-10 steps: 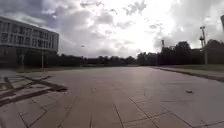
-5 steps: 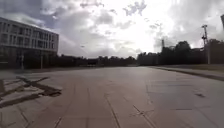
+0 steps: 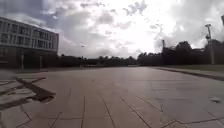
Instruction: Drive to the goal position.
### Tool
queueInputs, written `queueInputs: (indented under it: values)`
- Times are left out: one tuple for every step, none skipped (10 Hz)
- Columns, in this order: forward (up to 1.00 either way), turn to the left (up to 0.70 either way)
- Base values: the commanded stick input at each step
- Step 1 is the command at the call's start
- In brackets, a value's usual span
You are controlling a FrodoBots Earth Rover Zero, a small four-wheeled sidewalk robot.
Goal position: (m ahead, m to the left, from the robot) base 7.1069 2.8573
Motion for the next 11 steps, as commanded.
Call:
queueInputs:
  values:
    - [0.70, 0.00]
    - [0.70, 0.00]
    - [0.70, 0.00]
    - [0.70, 0.00]
    - [0.70, 0.00]
    - [0.70, 0.00]
    - [0.70, 0.00]
    - [0.70, 0.00]
    - [0.70, 0.00]
    - [0.70, 0.00]
    - [0.70, 0.00]
